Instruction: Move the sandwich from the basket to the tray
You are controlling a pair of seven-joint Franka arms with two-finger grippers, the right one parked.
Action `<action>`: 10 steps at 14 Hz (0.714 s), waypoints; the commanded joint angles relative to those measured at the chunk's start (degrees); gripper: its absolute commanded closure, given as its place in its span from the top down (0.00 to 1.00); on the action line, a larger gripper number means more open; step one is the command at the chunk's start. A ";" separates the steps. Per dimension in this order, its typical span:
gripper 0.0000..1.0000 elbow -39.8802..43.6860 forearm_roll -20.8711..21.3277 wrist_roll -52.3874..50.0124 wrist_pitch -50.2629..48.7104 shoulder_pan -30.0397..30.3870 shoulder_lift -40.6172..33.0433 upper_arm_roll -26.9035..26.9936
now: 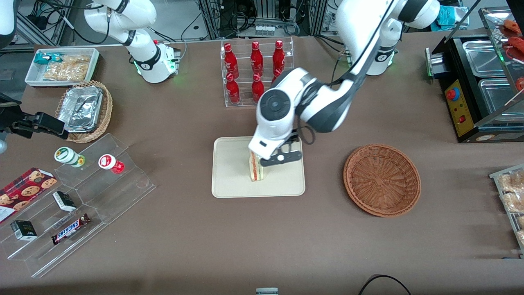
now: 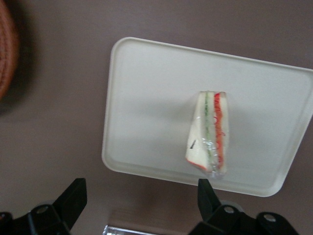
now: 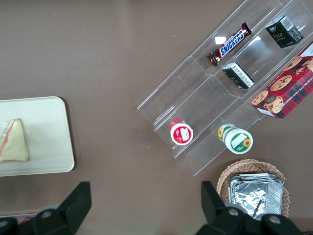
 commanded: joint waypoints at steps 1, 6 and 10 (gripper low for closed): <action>1.00 -7.94 0.74 0.83 -1.08 5.44 -6.46 -0.19; 1.00 -18.75 0.57 14.08 -1.08 14.85 -15.69 -0.19; 1.00 -26.75 0.48 24.36 -1.34 21.53 -23.96 -0.19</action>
